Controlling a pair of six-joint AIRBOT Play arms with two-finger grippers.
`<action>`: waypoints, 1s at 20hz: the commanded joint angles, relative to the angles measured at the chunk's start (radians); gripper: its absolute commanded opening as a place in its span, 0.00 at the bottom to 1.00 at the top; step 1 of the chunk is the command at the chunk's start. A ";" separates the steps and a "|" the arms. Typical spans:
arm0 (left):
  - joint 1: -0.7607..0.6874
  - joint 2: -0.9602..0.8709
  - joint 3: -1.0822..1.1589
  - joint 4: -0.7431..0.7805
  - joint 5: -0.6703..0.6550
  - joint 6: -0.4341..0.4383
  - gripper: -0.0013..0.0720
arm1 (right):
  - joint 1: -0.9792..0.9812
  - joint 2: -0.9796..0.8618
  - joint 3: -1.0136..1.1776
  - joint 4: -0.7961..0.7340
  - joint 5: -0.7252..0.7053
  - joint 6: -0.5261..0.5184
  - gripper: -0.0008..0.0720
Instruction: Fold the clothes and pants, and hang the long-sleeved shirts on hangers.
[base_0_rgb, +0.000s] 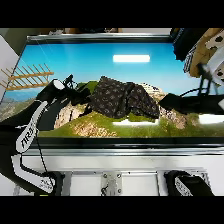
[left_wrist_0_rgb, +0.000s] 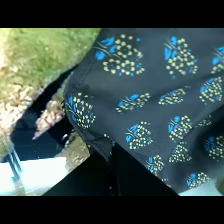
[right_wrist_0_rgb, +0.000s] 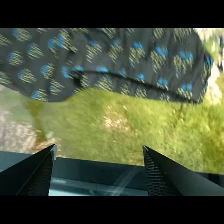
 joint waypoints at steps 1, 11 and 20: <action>0.014 -0.002 0.031 0.001 -0.063 0.037 0.03 | 0.001 -0.083 -0.228 0.008 -0.248 0.161 0.80; 0.012 -0.002 0.031 0.001 -0.051 0.045 0.03 | 0.202 -0.401 -0.350 0.326 -0.735 0.067 0.80; 0.012 -0.002 0.031 0.000 -0.050 0.044 0.03 | 0.264 -0.507 -0.296 0.323 -0.905 0.053 0.80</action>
